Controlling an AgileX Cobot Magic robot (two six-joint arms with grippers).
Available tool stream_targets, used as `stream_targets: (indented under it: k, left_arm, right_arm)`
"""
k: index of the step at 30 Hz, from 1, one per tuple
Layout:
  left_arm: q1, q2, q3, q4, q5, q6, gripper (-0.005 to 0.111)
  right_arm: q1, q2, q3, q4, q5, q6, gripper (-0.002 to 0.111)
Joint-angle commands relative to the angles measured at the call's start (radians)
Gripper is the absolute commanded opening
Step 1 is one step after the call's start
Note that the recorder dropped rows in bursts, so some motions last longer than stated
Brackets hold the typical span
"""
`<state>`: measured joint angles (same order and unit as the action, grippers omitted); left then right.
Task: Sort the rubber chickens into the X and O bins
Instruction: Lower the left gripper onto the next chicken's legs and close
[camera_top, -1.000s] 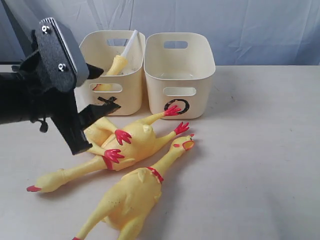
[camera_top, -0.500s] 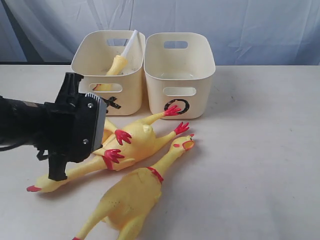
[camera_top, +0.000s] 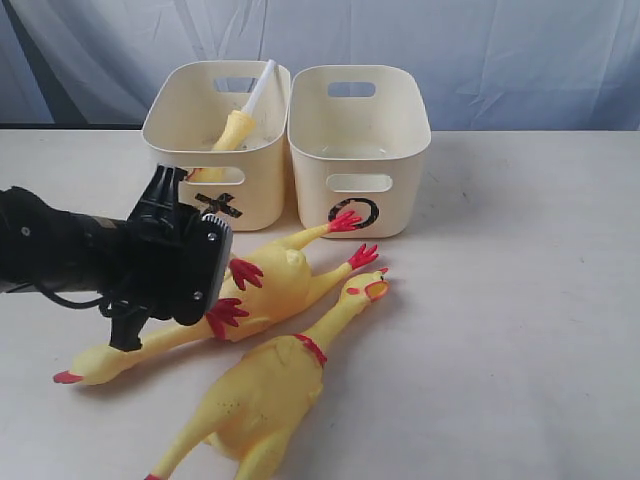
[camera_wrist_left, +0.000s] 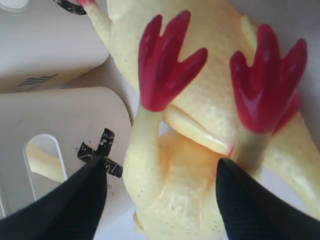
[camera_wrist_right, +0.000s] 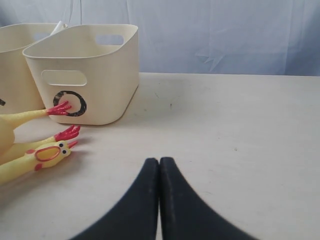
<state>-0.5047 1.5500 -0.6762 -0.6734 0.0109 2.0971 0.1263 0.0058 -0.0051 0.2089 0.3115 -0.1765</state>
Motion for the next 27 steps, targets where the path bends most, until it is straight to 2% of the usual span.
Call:
stream_targets:
  k: [1, 15, 17, 19, 23, 27]
  left_arm:
    - [-0.006, 0.026, -0.031, 0.007, -0.011, 0.008, 0.06]
    - [-0.006, 0.101, -0.077, 0.007, -0.017, 0.008, 0.057]
    - [-0.006, 0.101, -0.077, 0.007, -0.018, 0.008, 0.053]
    - [-0.006, 0.101, -0.077, 0.007, -0.019, 0.008, 0.045]
    - [-0.006, 0.101, -0.077, 0.007, -0.026, 0.008, 0.016]
    - [-0.006, 0.101, -0.077, 0.007, -0.026, 0.008, 0.0]
  right_arm:
    - [0.003, -0.006, 0.005, 0.002, -0.007, -0.002, 0.0]
    - [0.003, -0.006, 0.005, 0.002, -0.007, -0.002, 0.0]
    - [0.003, -0.006, 0.005, 0.002, -0.007, -0.002, 0.0]
    - [0.003, -0.006, 0.005, 0.002, -0.007, -0.002, 0.0]
    - [0.003, -0.006, 0.005, 0.004, -0.007, -0.002, 0.0]
    - [0.003, -0.006, 0.005, 0.002, -0.007, -0.002, 0.0]
